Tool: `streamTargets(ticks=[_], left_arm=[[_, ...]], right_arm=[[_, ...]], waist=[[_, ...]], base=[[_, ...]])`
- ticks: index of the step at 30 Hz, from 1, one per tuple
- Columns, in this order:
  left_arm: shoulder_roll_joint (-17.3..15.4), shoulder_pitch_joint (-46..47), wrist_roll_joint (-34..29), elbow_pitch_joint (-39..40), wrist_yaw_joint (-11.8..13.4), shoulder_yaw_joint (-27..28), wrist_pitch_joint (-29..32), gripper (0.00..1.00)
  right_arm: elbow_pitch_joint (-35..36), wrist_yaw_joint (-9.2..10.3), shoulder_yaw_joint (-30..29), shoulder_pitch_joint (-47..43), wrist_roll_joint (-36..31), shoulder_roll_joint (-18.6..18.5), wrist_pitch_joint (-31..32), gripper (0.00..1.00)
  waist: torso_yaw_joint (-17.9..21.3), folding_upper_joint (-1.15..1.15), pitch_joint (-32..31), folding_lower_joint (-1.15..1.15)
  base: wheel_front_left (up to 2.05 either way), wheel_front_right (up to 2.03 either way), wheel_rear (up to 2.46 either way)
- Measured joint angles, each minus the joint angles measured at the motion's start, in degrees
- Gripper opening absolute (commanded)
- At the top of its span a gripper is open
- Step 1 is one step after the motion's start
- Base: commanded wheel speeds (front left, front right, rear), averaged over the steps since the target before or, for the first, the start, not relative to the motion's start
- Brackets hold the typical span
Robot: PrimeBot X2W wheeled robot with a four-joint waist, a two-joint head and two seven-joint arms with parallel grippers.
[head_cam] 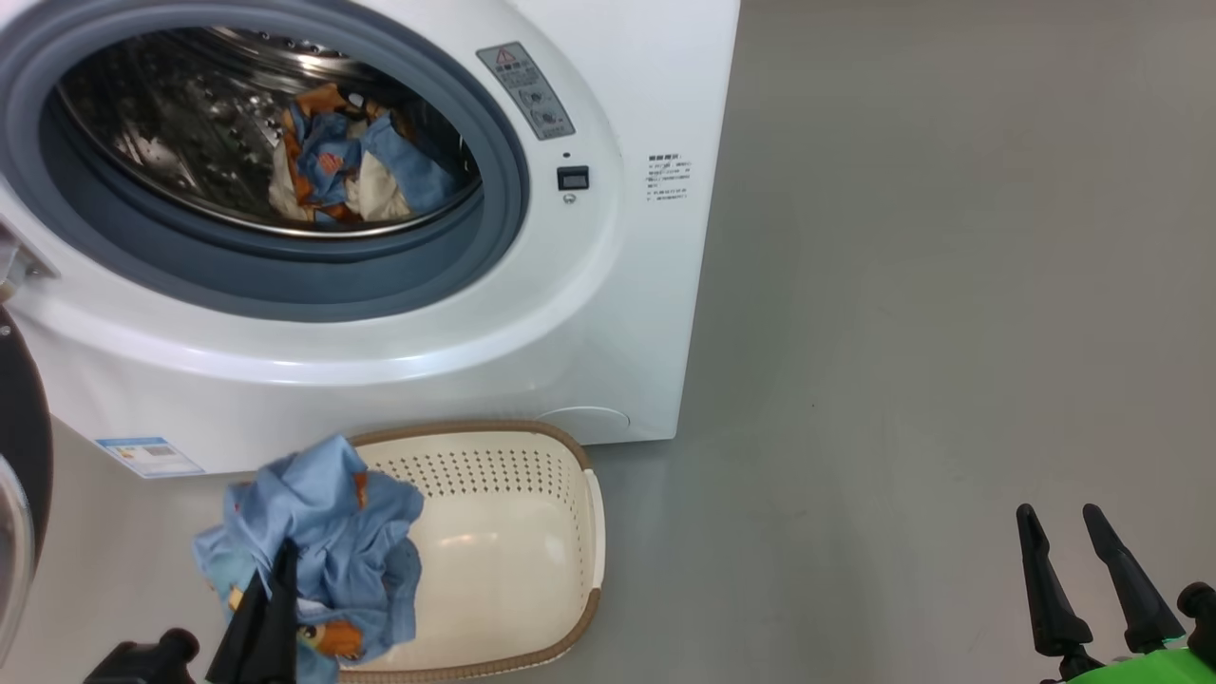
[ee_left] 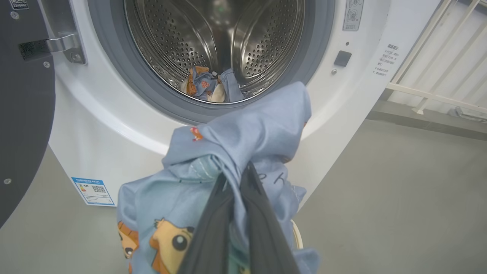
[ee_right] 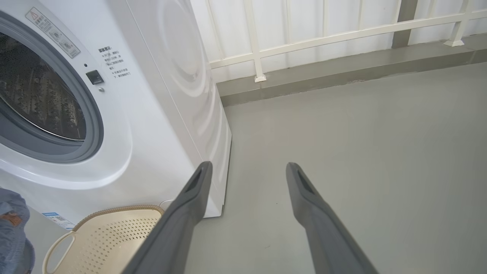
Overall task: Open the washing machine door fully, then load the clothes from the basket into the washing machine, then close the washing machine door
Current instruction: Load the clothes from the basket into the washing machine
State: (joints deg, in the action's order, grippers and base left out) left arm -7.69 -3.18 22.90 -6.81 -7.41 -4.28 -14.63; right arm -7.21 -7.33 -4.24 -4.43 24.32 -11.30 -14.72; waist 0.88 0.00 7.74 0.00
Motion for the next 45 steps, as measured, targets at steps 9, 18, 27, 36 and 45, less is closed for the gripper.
streamTargets(ticks=[9,18,27,36,45], left_arm=[[-0.7,7.9,-0.3,0.2,0.0,0.5,0.0,0.0],[-4.3,26.1,0.6,-6.0,0.0,1.2,0.0,0.0],[-9.9,45.7,1.4,-19.4,0.0,1.9,-0.1,0.0],[-13.5,57.3,0.4,-32.1,0.0,0.5,-0.1,0.0],[-16.7,67.0,-5.1,-29.3,0.0,6.4,-0.1,0.01]], right_arm=[[0.6,0.0,0.1,1.2,0.0,0.9,0.0,1.0],[1.5,0.0,1.8,7.2,-0.1,2.4,0.0,1.0],[1.8,0.0,4.8,13.5,-0.5,4.2,0.0,1.0],[2.3,0.0,5.7,15.1,-0.5,5.9,0.0,1.0],[2.9,0.0,5.8,15.4,-0.5,7.5,0.0,1.0]], waist=[[1.0,0.0,3.1,0.0],[2.7,0.0,9.5,0.0],[5.9,0.0,16.3,0.0],[11.1,0.0,20.2,0.0],[15.7,0.0,24.7,0.0]], base=[[0.0,0.0,0.0],[0.0,0.0,0.0],[0.0,0.0,0.0],[0.0,0.0,0.0],[0.0,0.0,0.0]])
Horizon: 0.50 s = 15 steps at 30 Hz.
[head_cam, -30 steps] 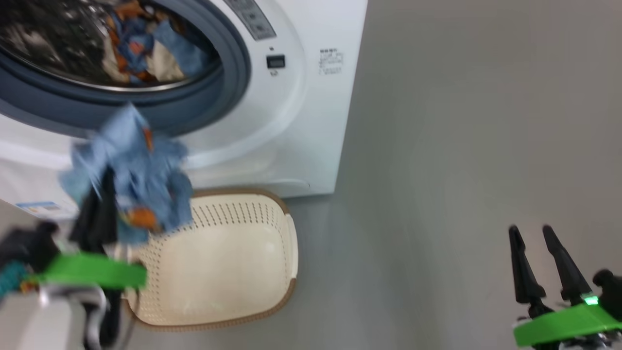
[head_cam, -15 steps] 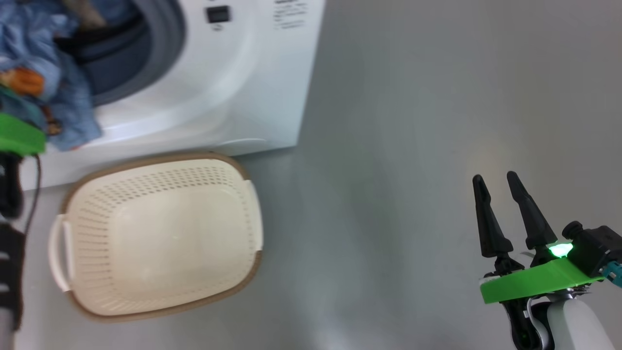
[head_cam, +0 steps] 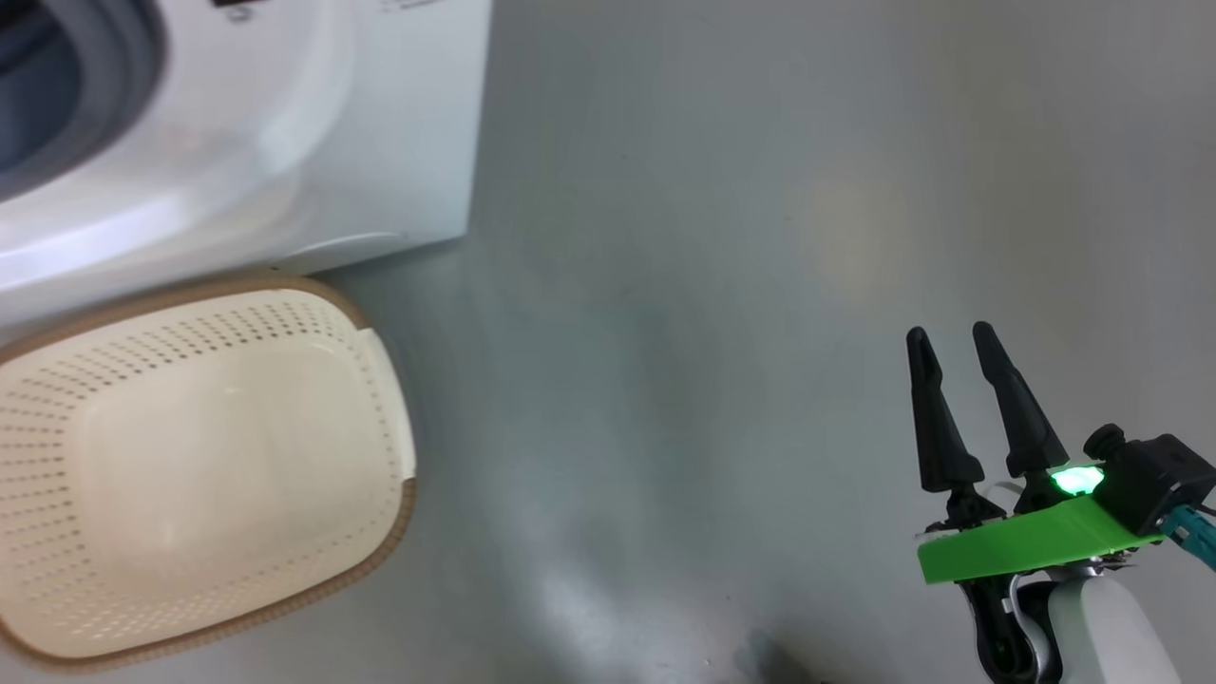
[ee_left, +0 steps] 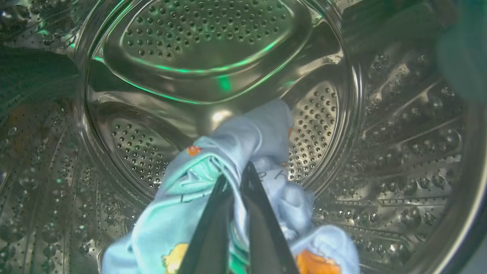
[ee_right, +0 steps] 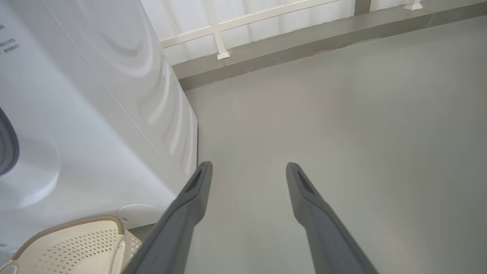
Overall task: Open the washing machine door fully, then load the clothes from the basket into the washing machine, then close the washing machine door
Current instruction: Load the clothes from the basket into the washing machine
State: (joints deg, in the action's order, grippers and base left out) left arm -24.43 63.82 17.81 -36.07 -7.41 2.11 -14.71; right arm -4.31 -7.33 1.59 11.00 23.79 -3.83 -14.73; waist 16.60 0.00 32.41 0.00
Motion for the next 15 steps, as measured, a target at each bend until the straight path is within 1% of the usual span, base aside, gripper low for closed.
streamTargets(ticks=[1,2,3,7,15], left_arm=[[0.0,0.2,-0.5,0.8,0.0,0.9,0.0,0.18],[0.1,0.1,-0.7,0.9,0.0,1.7,0.0,0.4],[0.2,0.1,-0.8,0.2,0.0,2.0,0.0,1.0],[0.7,-1.0,-1.0,-4.8,0.0,1.5,0.0,1.0],[1.5,-2.2,-1.0,-6.8,0.0,2.1,0.0,1.0]], right_arm=[[0.0,0.0,0.0,0.1,0.0,0.1,0.0,1.0],[0.0,0.0,0.0,0.4,0.0,0.2,0.0,1.0],[0.0,0.0,-0.1,0.7,0.0,0.2,0.0,1.0],[0.1,0.01,-0.1,0.9,0.0,0.3,0.0,1.0],[0.1,0.0,-0.1,0.9,0.0,0.4,0.0,1.0]], waist=[[0.4,0.0,0.4,0.0],[0.7,0.0,0.7,0.0],[1.0,0.0,1.0,0.0],[1.6,0.0,1.6,0.0],[0.5,0.0,1.1,0.0]], base=[[0.0,0.0,0.0],[0.0,0.0,0.0],[0.0,0.0,0.0],[0.0,0.0,0.0],[0.0,0.0,0.0]])
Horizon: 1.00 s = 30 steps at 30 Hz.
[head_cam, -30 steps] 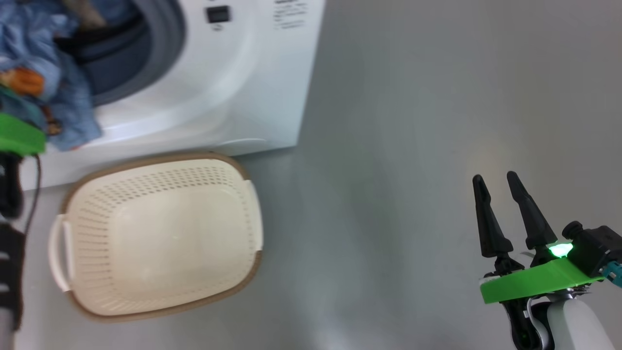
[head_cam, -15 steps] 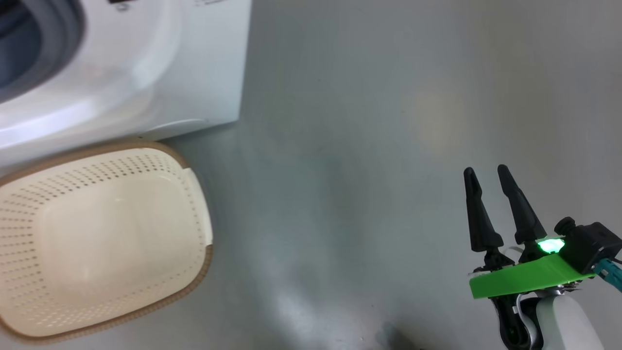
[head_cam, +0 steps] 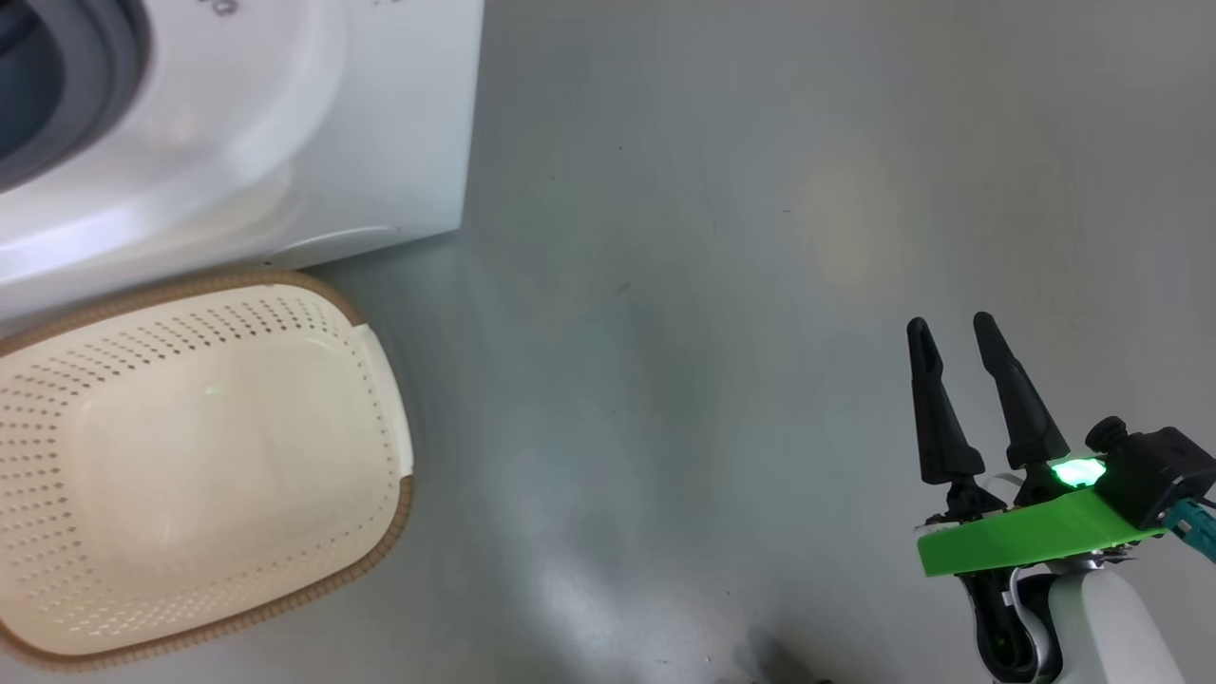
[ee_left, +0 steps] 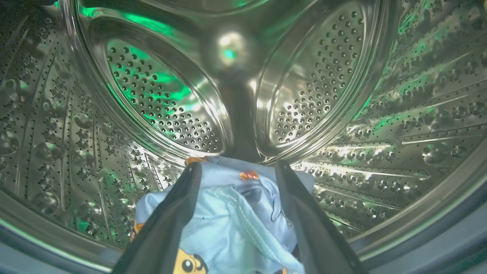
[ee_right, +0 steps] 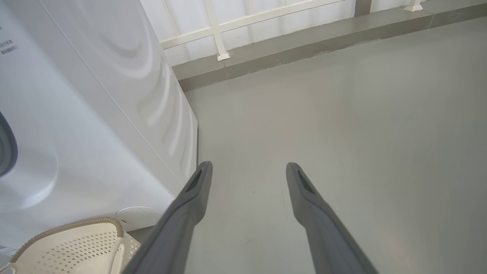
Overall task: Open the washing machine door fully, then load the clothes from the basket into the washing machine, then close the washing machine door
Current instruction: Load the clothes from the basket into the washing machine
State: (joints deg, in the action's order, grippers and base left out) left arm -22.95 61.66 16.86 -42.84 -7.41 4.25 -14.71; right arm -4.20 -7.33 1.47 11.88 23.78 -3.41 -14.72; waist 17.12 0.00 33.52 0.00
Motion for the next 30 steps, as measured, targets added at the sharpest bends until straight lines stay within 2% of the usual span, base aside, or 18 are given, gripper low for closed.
streamTargets(ticks=[6,13,17,30], left_arm=[[1.8,-3.8,0.0,0.0,0.0,0.1,0.0,1.0],[5.5,-10.2,0.0,0.4,0.0,1.1,0.0,1.0],[7.9,-15.3,-0.1,2.7,0.0,1.1,0.0,1.0],[12.8,-28.7,-1.6,9.0,0.0,0.9,0.0,1.0]], right_arm=[[0.0,0.0,-0.1,0.0,0.0,-0.5,0.0,1.0],[-0.3,0.0,-0.1,-0.2,-0.1,-1.5,0.0,1.0],[-0.8,0.0,-0.2,-0.4,-0.1,-2.3,0.0,1.0],[-2.4,0.0,-0.2,-3.8,-0.1,-5.9,0.0,1.0]], waist=[[-0.9,0.0,-1.3,0.0],[-2.2,0.0,-3.7,0.0],[-3.7,0.0,-5.5,0.0],[-7.8,0.0,-11.8,0.0]], base=[[0.0,0.0,0.0],[0.0,0.0,0.0],[0.0,0.0,0.0],[0.0,0.0,0.0]])
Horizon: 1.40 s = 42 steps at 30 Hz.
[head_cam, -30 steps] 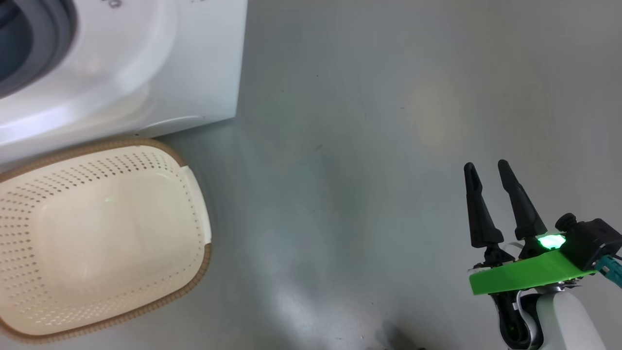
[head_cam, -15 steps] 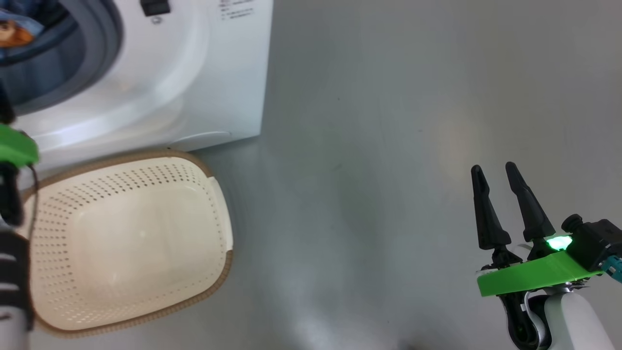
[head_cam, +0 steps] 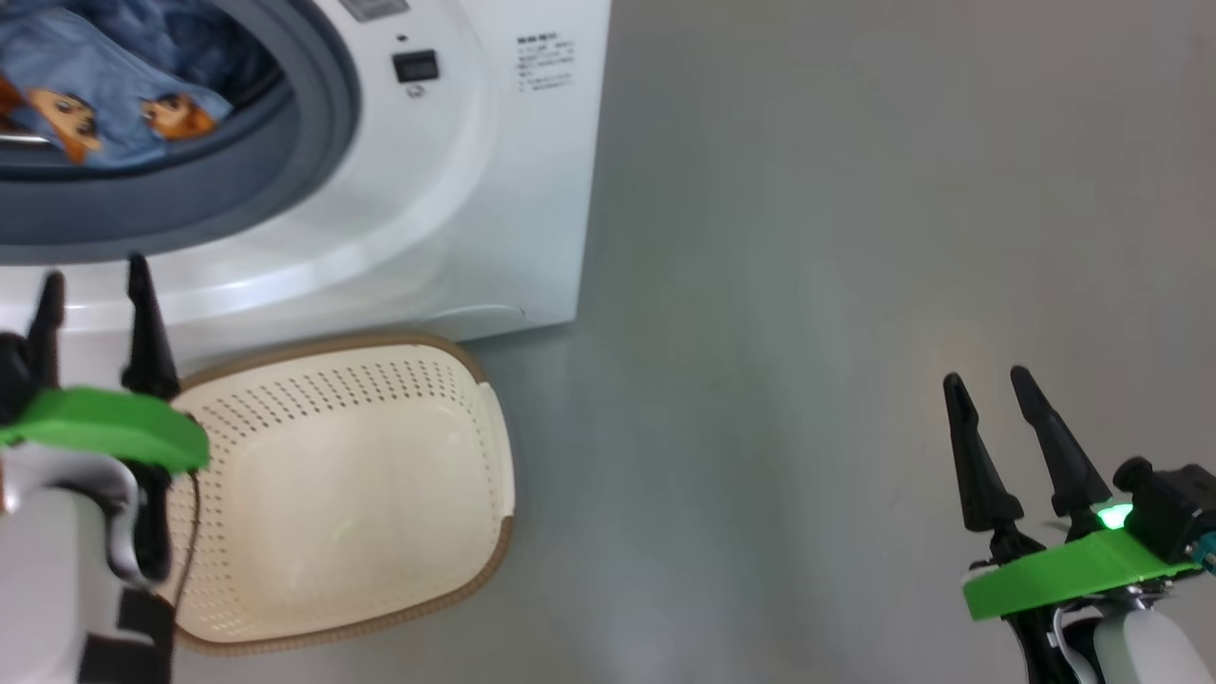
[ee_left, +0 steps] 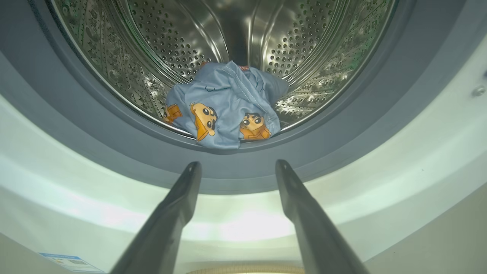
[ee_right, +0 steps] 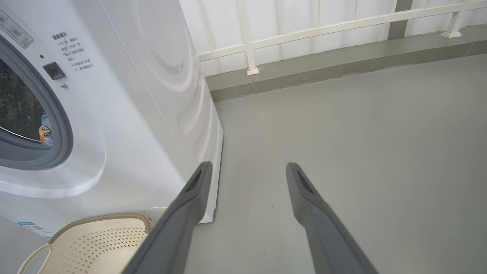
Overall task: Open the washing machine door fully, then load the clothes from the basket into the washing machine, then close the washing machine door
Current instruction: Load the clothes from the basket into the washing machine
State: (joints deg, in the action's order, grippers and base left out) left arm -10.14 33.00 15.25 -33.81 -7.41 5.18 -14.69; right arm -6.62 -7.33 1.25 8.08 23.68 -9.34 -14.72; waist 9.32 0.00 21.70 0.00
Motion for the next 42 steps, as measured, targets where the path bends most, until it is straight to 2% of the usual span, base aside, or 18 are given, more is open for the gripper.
streamTargets(ticks=[8,24,42], left_arm=[[2.3,-8.7,-0.6,4.3,0.0,-0.3,0.0,1.0],[2.9,-23.4,-0.9,11.8,0.0,-2.3,0.0,1.0],[4.7,-34.4,-1.8,20.1,0.0,1.4,0.0,1.0]], right_arm=[[-0.9,0.0,-0.2,-3.4,0.1,-1.8,0.0,1.0],[-1.4,0.0,-1.3,-10.2,0.7,-3.4,0.0,1.0],[-0.5,0.0,-2.9,-14.7,1.2,-4.3,0.0,1.0]], waist=[[-2.2,0.0,-5.1,0.0],[-6.2,0.0,-14.4,0.0],[-7.0,0.0,-18.2,0.0]], base=[[0.0,0.0,0.0],[0.0,0.0,0.0],[0.0,0.0,0.0]])
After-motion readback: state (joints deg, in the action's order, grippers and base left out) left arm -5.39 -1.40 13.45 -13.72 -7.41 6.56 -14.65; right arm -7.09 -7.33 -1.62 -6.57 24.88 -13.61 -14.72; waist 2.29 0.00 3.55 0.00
